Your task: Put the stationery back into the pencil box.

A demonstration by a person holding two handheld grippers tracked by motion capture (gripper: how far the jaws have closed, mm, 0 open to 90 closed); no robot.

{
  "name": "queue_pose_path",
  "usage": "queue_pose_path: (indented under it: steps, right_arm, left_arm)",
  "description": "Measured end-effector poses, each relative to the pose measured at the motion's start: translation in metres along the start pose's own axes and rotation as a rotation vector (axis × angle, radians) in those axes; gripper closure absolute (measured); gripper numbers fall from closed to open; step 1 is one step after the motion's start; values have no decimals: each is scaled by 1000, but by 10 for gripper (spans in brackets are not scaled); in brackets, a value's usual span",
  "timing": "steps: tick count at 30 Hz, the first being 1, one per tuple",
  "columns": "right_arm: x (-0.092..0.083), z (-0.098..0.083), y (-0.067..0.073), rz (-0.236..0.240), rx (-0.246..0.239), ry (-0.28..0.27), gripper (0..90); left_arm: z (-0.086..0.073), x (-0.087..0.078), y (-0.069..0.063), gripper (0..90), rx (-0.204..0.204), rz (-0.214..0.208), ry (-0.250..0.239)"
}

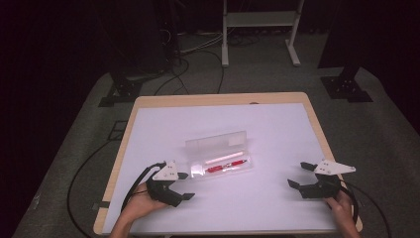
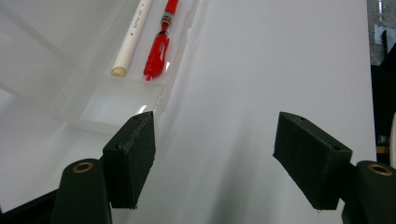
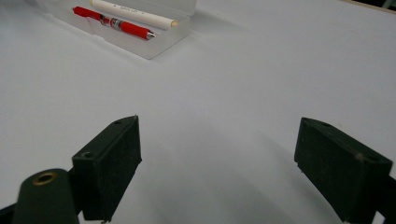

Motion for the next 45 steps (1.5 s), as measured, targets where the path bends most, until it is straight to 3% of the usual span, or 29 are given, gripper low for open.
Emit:
queue_pose_path:
  steps: [18, 34, 45]
  right_arm:
    - [0, 0, 0, 0, 0, 1, 138]
    - [0, 0, 1, -1, -5, 4, 138]
    - [0, 0, 0, 0, -5, 1, 138]
  left_arm:
    - [-17, -13, -4, 282, 5, 25, 9]
    - [-35, -18, -5, 256, -19, 30, 24]
    - [-49, -20, -7, 277, -4, 47, 53]
Point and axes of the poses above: each handheld gripper's, and its own axes: x roughly forward along the jaws, z roughly out of its top, y roughly to its left, the point moved 5 cm from there along x, roughly forward along the jaws, and after that the axes turned 2 degrees about -y, right-handed, at the moved point
